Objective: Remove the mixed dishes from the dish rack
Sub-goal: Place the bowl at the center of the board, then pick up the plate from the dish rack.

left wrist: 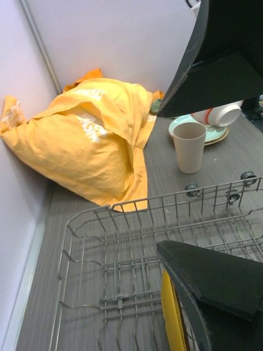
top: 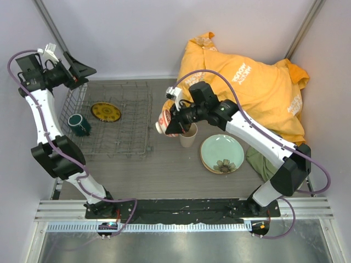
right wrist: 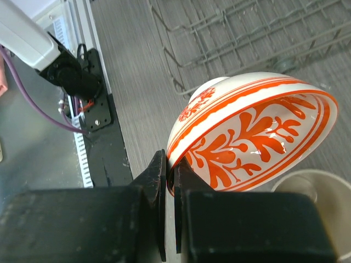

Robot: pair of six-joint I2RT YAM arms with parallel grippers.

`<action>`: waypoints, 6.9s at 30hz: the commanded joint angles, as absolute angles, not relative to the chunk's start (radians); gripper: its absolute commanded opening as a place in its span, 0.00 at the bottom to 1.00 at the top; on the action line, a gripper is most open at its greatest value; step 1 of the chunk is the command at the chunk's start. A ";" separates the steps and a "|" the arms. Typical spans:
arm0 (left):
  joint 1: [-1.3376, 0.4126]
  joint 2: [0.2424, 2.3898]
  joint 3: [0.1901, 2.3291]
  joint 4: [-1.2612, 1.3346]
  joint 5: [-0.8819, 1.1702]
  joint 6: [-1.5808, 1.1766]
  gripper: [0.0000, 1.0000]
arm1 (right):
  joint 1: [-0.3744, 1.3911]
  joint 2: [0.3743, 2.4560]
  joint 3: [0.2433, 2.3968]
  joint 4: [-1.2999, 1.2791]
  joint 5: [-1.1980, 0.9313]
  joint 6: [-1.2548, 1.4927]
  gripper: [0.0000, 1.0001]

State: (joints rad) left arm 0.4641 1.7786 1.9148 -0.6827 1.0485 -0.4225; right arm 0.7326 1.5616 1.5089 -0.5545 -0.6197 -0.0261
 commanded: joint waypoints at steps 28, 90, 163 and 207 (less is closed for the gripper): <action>0.278 1.465 1.566 -0.557 0.367 -0.057 1.00 | 0.910 1.394 1.131 -0.606 -0.257 -0.310 0.01; 0.278 1.450 1.445 -0.577 0.396 0.037 1.00 | 1.095 1.591 1.071 -0.604 0.074 -0.397 0.24; 0.206 1.778 1.447 -0.529 0.379 1.463 0.86 | 1.097 1.592 1.062 -0.604 0.077 -0.414 0.70; 0.196 1.646 1.528 -0.600 0.406 1.284 0.00 | 1.097 1.545 1.045 -0.604 0.068 -0.416 0.66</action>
